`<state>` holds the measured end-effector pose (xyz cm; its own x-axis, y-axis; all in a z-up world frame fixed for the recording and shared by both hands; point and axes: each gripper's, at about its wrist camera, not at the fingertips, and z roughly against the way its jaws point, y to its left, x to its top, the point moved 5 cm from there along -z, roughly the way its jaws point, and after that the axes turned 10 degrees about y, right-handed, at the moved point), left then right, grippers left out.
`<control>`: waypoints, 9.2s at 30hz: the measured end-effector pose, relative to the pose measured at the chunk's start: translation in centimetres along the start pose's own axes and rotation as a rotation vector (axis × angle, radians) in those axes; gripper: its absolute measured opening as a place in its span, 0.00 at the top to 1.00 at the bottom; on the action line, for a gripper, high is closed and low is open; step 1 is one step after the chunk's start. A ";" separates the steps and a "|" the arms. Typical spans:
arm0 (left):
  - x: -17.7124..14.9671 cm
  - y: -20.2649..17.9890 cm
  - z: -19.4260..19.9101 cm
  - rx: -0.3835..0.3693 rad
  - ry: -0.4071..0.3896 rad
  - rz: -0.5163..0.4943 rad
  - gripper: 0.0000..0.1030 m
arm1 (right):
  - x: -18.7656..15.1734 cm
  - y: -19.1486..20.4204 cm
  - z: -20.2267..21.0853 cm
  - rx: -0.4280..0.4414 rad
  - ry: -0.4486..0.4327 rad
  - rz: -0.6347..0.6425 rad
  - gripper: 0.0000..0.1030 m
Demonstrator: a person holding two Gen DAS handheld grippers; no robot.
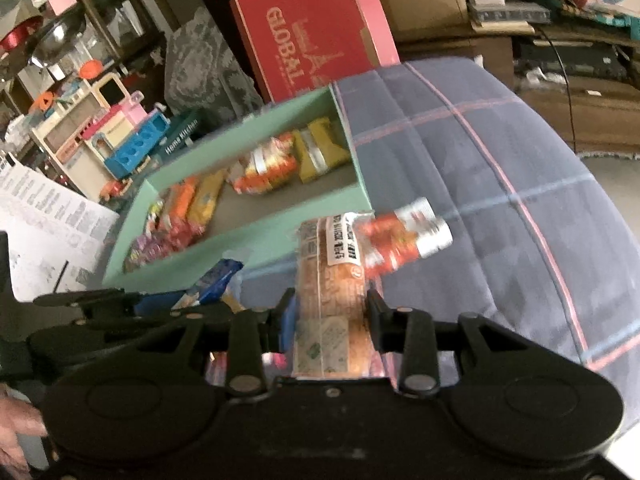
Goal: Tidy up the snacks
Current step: 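Carry both packets into the green tray and open both grippers, then grasp the red foil bag with the left gripper while the right grasps the pink candy, then lower both packets into the green tray and open both grippers, then grasp the orange sauce pouch with the right gripper while the left reaches toward the pile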
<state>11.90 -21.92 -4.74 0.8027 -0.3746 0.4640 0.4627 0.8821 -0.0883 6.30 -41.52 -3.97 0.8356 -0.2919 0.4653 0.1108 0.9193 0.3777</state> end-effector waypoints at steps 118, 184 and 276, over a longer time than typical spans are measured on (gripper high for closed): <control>-8.2 -3.3 -3.8 0.073 0.229 -0.040 0.00 | -7.1 -3.0 -2.3 -0.039 0.040 -0.048 0.18; 2.2 10.3 3.2 0.006 -0.112 0.162 0.53 | 7.0 9.2 -3.5 0.044 -0.025 0.111 0.69; -3.3 8.5 -5.0 0.086 0.140 0.211 0.00 | 5.8 -4.5 -10.3 -0.392 0.036 0.169 0.32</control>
<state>15.09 -14.58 -11.44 0.9250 -0.2102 0.3164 0.2504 0.9638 -0.0919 16.21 -44.63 -11.25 0.8772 -0.1257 0.4634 0.1611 0.9862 -0.0373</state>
